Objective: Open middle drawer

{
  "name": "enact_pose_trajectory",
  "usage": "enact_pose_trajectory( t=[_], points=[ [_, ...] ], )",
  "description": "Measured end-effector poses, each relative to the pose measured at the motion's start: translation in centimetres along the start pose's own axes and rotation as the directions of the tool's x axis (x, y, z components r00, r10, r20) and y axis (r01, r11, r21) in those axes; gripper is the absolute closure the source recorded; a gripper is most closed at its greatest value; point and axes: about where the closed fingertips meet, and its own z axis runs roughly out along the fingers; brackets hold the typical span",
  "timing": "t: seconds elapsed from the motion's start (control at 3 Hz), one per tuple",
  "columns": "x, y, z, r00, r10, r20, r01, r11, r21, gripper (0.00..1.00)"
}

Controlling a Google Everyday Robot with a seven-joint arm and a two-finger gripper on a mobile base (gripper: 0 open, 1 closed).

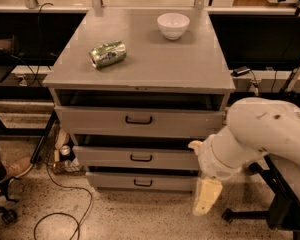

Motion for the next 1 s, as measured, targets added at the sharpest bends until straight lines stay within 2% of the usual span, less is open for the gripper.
enact_pose_trajectory(
  t=[0.33,0.67,1.0],
  points=[
    [2.7,-4.8,5.6,1.000,-0.016,-0.027,0.017,0.9997,0.018,0.00],
    [5.3,-8.0,12.4,0.999,0.002,-0.039,-0.003,0.9995,-0.032,0.00],
    [6.1,-7.1,14.9,0.999,0.019,-0.033,-0.022,0.9966,-0.080,0.00]
  ],
)
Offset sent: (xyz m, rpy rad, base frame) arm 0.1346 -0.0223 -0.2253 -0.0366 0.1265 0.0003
